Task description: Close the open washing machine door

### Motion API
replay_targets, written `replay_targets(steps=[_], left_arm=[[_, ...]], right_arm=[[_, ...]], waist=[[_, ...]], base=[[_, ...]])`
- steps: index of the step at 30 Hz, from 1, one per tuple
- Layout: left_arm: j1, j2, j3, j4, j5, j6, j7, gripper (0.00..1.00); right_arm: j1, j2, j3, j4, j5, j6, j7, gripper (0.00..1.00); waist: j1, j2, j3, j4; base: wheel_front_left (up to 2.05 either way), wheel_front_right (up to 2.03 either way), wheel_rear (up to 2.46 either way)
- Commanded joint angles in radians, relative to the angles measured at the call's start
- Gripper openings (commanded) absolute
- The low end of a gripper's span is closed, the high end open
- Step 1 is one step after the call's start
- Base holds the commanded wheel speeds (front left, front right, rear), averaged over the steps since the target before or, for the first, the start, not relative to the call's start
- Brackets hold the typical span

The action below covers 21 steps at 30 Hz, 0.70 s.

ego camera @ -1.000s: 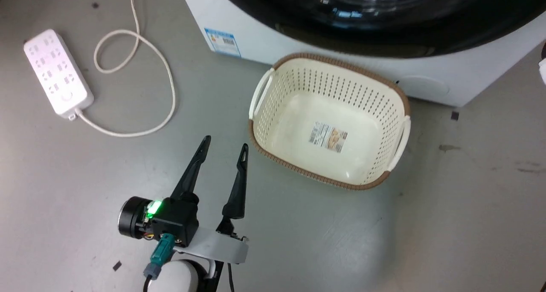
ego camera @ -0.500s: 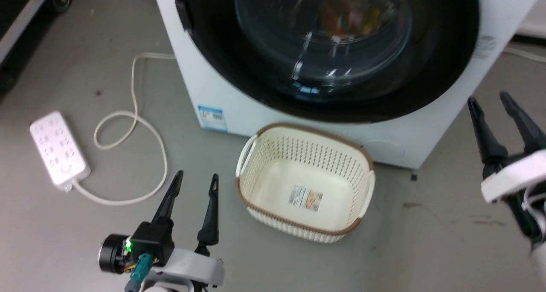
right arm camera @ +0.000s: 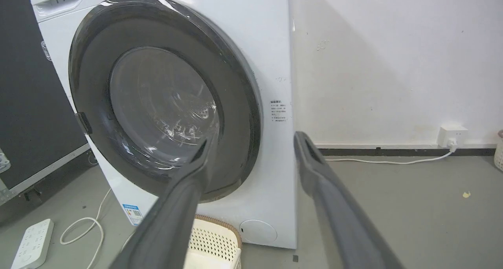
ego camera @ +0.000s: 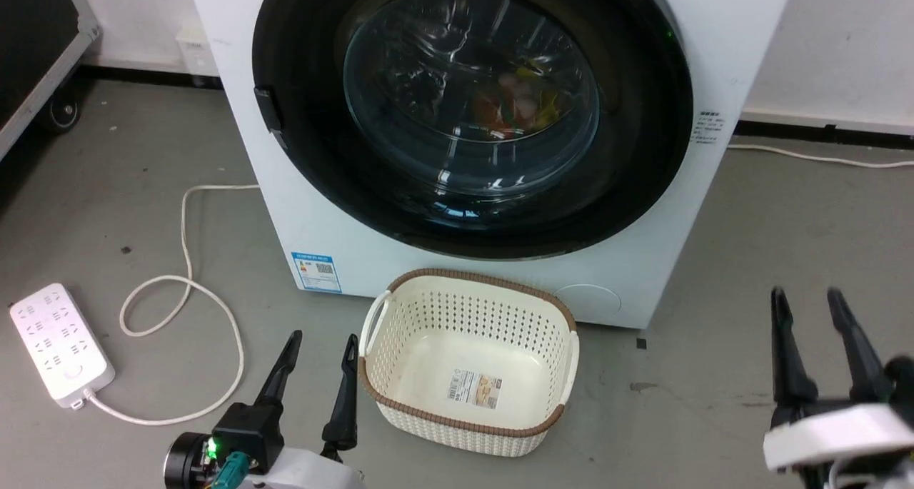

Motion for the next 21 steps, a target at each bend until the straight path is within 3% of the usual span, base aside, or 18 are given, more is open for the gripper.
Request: replay_targets(steps=[1, 9, 21], left_arm=[[0.014, 0.004, -0.002, 0.004, -0.005, -0.004, -0.004, 1.00], [0.039, 0.002, -0.006, 0.032, -0.024, 0.008, 0.007, 1.00], [0.038, 0.002, -0.005, 0.044, -0.061, 0.006, 0.013, 1.00]], right_arm=[[0.031, 0.019, -0.011, -0.021, -0.011, -0.001, 0.005, 1.00], [0.153, 0.064, -0.004, -0.073, -0.074, -0.001, 0.025, 1.00], [0.176, 0.073, 0.004, -0.071, -0.089, -0.001, 0.026, 1.00]], waist=[[0.0002, 0.0000, -0.004, -0.002], [0.0002, 0.0000, -0.013, 0.004], [0.0002, 0.0000, -0.015, 0.009]], base=[[0.00, 0.00, 0.00], [0.00, 0.00, 0.00], [0.00, 0.00, 0.00]])
